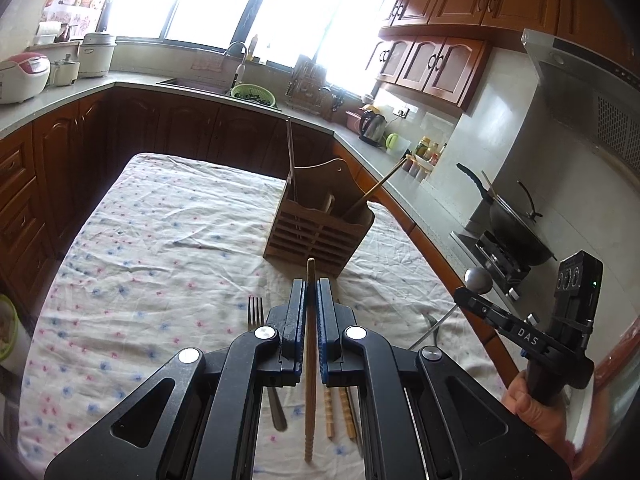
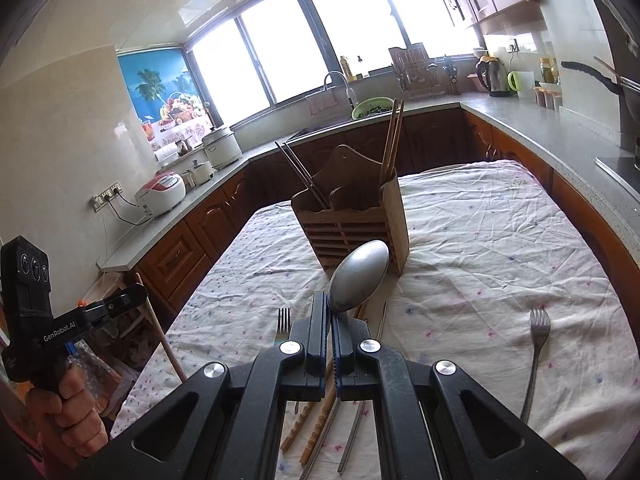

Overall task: Organize utensils
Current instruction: 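Lift the chopstick and spoon and carry both above the wooden holder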

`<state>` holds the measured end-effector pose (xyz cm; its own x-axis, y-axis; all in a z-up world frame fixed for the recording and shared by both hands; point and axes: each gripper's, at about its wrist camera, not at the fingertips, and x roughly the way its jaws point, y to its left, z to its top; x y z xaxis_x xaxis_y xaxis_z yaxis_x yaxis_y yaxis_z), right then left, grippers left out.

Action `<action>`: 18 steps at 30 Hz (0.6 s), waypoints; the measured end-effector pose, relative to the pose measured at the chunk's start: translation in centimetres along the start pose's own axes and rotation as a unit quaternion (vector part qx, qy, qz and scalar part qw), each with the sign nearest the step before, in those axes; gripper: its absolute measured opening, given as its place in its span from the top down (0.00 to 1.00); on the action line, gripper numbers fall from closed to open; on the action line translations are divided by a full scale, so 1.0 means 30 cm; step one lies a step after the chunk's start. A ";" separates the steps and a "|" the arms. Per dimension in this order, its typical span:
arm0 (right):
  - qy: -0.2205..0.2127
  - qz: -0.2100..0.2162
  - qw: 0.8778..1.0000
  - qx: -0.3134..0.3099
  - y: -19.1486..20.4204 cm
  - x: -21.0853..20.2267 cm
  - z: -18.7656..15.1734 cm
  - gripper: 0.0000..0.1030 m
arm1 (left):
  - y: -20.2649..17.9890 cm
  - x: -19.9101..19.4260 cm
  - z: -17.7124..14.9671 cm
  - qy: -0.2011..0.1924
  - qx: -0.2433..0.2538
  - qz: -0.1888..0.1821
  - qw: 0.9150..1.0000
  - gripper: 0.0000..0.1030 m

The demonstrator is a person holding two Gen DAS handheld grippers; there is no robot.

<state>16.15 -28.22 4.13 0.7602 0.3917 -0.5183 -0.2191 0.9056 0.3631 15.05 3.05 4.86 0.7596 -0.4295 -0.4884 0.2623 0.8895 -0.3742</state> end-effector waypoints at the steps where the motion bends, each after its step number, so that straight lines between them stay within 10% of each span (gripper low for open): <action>1: -0.002 0.000 1.000 0.000 -0.002 0.001 0.006 0.98 | 0.001 0.000 0.005 -0.001 0.000 0.000 1.000 0.96; 18: -0.054 -0.013 0.998 -0.006 -0.009 0.005 0.129 0.98 | -0.014 -0.007 0.177 -0.059 0.007 -0.001 0.998 0.96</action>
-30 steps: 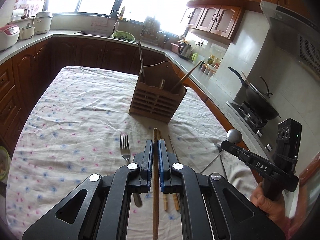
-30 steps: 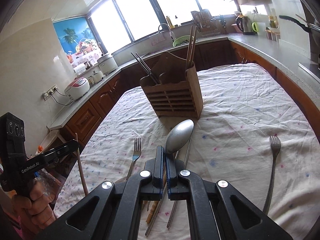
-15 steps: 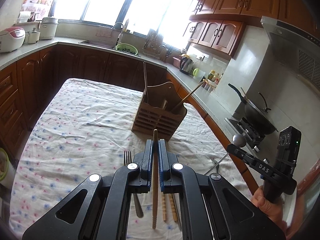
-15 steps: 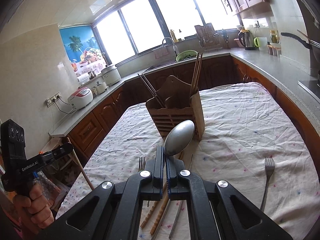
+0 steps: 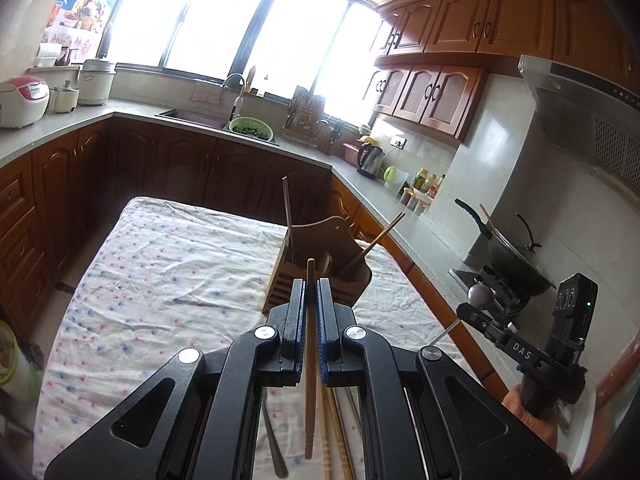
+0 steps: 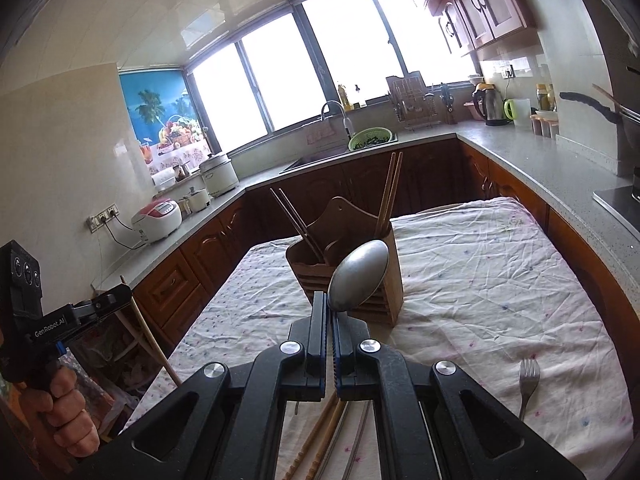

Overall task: Organize utensils
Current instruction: 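Lift the chopstick and spoon and carry both above the wooden holder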

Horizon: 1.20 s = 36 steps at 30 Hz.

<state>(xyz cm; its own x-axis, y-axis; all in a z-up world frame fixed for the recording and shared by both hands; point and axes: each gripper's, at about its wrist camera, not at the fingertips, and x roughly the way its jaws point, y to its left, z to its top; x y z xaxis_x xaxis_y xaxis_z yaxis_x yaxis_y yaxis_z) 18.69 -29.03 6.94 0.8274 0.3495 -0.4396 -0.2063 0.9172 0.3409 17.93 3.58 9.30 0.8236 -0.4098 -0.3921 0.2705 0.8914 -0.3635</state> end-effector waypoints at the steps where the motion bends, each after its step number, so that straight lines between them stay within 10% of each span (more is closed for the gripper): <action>1: -0.002 -0.003 1.000 -0.002 -0.001 0.008 0.011 0.98 | -0.002 0.004 0.018 -0.005 0.001 0.001 1.000 0.96; 22: -0.082 -0.062 0.991 -0.089 0.020 0.248 0.336 0.98 | -0.010 0.356 0.476 -0.124 -0.003 0.027 0.992 0.96; 36: -0.035 -0.072 0.990 -0.120 0.015 0.477 0.238 0.98 | 0.077 0.614 0.377 -0.103 -0.030 0.062 0.992 0.96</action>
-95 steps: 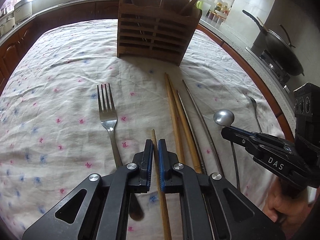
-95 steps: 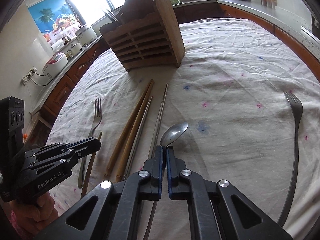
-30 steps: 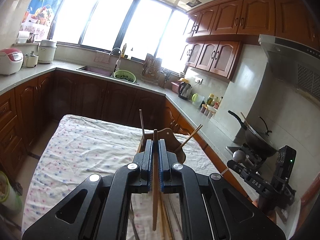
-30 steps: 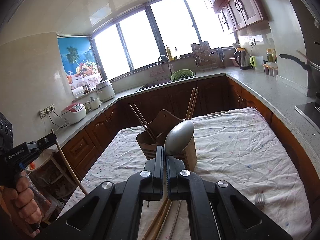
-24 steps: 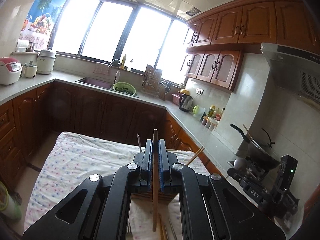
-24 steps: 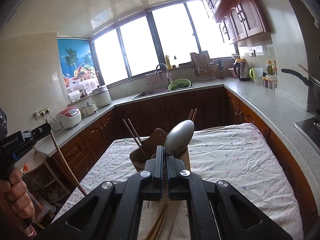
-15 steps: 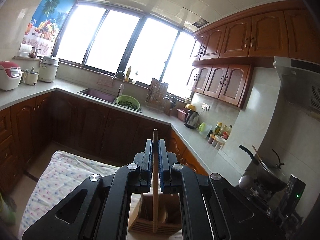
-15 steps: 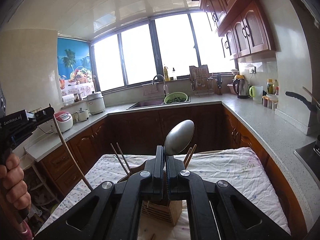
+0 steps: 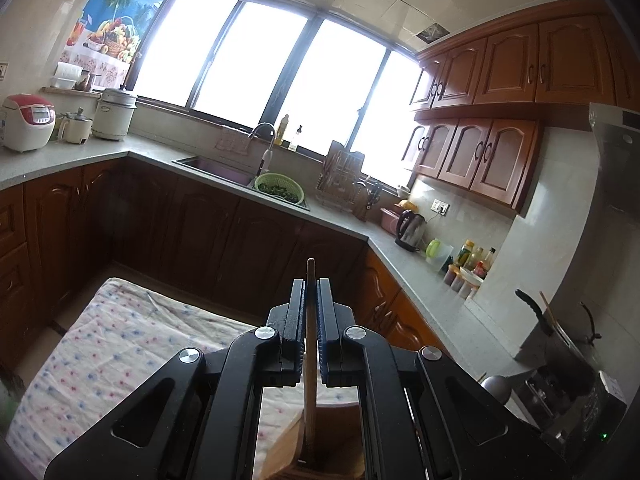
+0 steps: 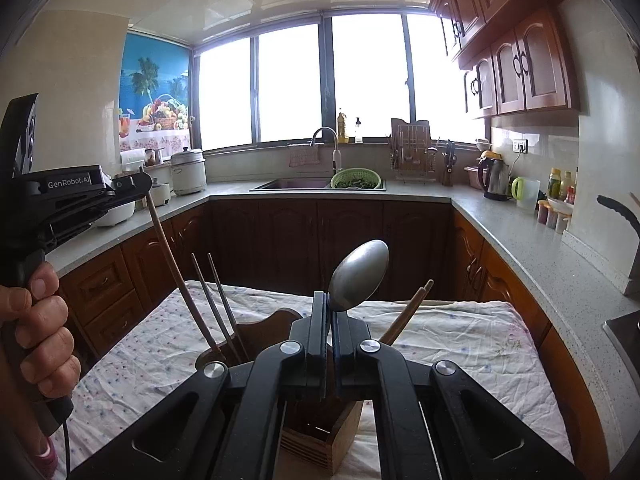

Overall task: Organize utensils
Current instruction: 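Lift the chopstick and spoon and carry both above the wooden holder, then open the left tool while the right tool opens, dropping chopstick and spoon into the holder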

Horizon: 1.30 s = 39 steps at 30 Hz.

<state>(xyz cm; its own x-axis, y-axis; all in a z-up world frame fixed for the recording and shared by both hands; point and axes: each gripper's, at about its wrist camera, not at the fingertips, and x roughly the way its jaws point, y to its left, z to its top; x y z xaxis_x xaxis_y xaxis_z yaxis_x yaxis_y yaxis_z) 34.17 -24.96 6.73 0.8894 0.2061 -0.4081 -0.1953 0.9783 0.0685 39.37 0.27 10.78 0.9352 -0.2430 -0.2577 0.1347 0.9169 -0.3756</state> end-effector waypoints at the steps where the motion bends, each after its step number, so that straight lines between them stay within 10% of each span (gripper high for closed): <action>1: 0.005 0.000 1.000 0.002 -0.001 0.010 -0.013 0.98 | 0.000 0.005 -0.013 0.001 0.003 0.003 1.000 0.96; 39: 0.089 0.029 0.991 0.091 -0.126 0.134 -0.142 0.93 | -0.021 0.098 -0.165 0.078 0.048 0.015 0.996 0.95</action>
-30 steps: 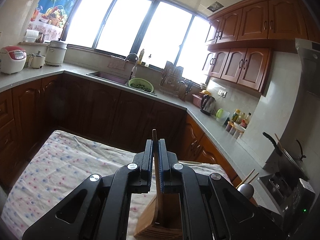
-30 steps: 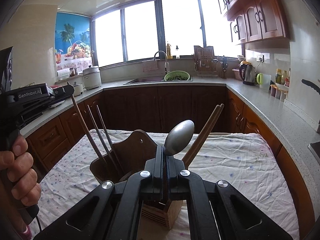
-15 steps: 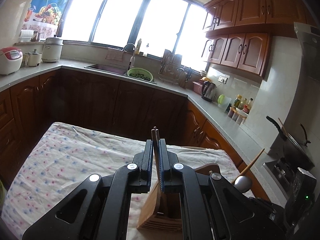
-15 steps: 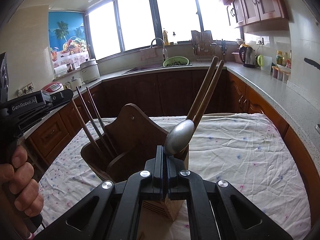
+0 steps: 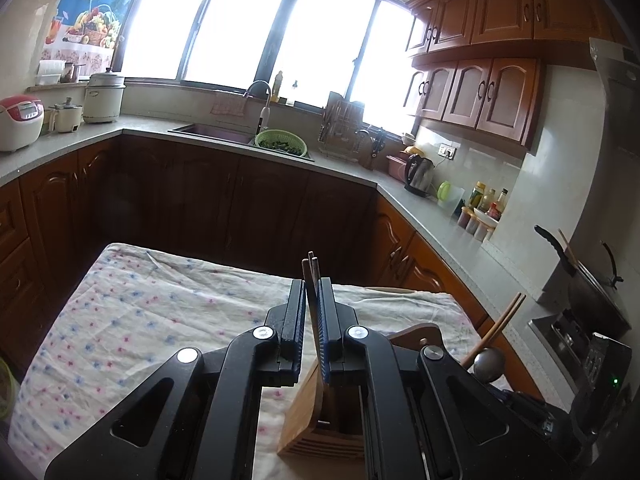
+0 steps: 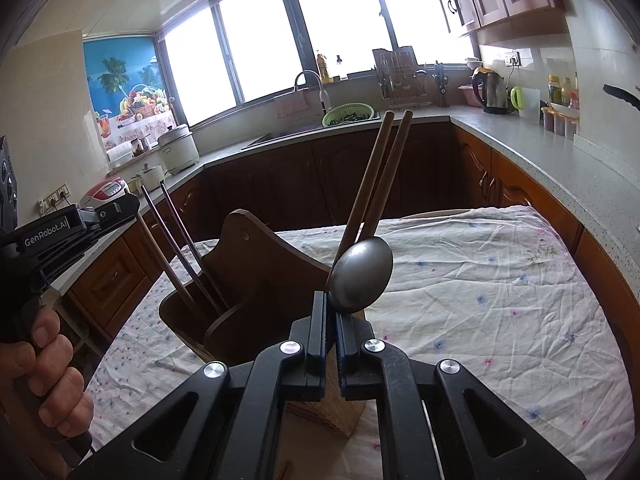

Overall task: Organize utensils
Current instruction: 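Open the left tool while the right tool opens, dropping chopstick and spoon into the holder, then withdraw both open tools from the holder toward the fork and chopsticks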

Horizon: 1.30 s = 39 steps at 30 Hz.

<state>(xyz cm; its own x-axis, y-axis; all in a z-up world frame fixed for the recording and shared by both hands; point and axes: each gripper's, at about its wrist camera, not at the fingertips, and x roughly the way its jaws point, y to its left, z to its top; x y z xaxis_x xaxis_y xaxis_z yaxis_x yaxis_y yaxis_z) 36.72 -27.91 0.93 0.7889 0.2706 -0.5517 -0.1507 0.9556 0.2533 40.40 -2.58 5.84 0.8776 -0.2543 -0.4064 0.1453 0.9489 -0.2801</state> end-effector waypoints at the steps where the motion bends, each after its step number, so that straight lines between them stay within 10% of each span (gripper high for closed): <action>1: 0.000 -0.001 1.000 0.000 0.000 -0.001 0.001 0.93 | 0.000 0.000 0.000 0.000 0.001 0.001 1.000 0.95; 11: -0.001 0.000 1.000 0.010 -0.003 -0.025 -0.002 0.78 | 0.008 -0.008 0.002 0.008 -0.003 0.006 1.000 0.90; 21: -0.008 -0.002 1.000 0.027 -0.013 -0.099 -0.039 0.55 | 0.030 -0.104 -0.020 0.000 -0.008 0.018 1.000 0.21; 24: -0.015 0.003 0.999 0.038 -0.018 -0.138 -0.063 0.22 | 0.055 -0.150 -0.045 0.002 -0.011 0.036 0.999 0.03; 39: -0.025 0.018 0.998 0.062 -0.002 -0.331 -0.182 0.13 | 0.207 -0.410 -0.285 0.058 -0.046 0.062 0.995 0.02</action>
<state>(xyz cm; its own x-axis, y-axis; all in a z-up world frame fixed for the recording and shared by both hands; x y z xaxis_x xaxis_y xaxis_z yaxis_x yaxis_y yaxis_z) 25.64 -30.02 2.05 0.8136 0.2947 -0.5012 -0.1069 0.9232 0.3692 26.58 4.84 1.67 0.8264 -0.1608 -0.5396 -0.0085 0.9547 -0.2974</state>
